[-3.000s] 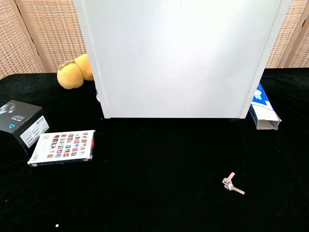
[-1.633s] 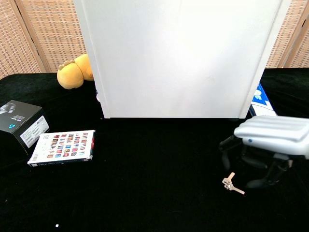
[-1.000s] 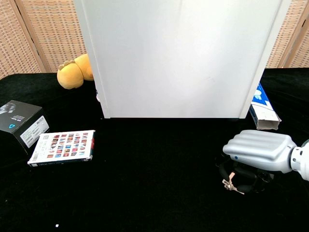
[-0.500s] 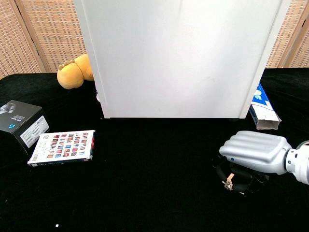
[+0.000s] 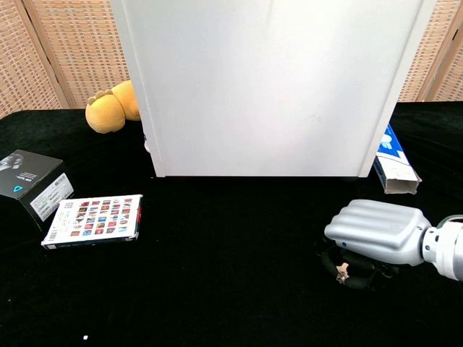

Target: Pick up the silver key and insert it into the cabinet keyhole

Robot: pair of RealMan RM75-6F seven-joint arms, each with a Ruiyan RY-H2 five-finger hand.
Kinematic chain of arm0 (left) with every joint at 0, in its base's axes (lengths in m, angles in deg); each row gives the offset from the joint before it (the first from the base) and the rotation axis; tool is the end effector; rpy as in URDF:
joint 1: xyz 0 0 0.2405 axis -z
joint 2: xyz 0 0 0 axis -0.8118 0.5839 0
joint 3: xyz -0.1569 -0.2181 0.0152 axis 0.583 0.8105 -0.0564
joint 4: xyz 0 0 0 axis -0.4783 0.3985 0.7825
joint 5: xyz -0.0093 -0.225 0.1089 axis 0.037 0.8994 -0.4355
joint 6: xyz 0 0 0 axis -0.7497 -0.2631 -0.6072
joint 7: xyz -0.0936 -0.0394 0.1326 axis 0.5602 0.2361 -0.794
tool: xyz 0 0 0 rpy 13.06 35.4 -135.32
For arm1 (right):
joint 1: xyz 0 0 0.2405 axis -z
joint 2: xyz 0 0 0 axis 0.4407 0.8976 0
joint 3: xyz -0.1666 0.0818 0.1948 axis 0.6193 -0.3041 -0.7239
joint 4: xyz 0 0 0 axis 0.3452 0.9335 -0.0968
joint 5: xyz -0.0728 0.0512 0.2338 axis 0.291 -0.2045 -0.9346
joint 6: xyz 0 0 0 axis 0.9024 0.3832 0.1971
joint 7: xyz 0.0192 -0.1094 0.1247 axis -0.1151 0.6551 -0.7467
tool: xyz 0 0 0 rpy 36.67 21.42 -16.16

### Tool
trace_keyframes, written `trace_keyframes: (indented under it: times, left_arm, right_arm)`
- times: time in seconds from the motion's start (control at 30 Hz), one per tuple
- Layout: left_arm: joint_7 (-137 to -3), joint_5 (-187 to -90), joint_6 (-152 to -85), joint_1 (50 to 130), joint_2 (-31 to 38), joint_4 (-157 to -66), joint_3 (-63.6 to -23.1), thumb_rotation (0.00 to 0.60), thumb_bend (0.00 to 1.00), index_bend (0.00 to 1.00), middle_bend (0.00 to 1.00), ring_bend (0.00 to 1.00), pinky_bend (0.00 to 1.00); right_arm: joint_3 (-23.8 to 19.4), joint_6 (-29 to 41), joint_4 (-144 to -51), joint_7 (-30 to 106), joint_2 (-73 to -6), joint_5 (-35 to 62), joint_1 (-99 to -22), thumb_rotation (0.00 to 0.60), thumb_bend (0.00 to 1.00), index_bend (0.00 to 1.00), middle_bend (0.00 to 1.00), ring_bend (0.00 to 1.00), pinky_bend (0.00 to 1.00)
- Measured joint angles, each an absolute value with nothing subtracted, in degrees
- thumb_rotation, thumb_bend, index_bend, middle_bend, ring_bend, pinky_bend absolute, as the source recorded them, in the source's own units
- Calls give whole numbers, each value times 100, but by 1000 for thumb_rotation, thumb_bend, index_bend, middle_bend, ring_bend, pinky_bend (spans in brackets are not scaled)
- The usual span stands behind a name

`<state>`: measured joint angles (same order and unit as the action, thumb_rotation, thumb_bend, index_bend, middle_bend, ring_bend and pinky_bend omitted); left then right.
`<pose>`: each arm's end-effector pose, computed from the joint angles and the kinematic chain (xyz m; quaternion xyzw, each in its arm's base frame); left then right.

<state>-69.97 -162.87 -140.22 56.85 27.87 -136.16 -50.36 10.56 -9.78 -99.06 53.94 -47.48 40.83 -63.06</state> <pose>-0.3394 0.1872 0.1478 -0.5918 -0.4003 -0.3661 0.5963 -0.2144 -0.2974 -0.1220 0.8811 -0.2544 0.2640 0.2988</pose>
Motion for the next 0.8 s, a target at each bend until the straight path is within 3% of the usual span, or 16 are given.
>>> trace_keyframes:
  times: [0.8]
  left_arm:
    - [-6953,-16292,-14031,5683,2806,-13612,-5037,600,0,0,0,0,0]
  right_arm:
    - [1087,-940,-9877,5498,-4832,3933,-6344,600,586,610,873,874,1000]
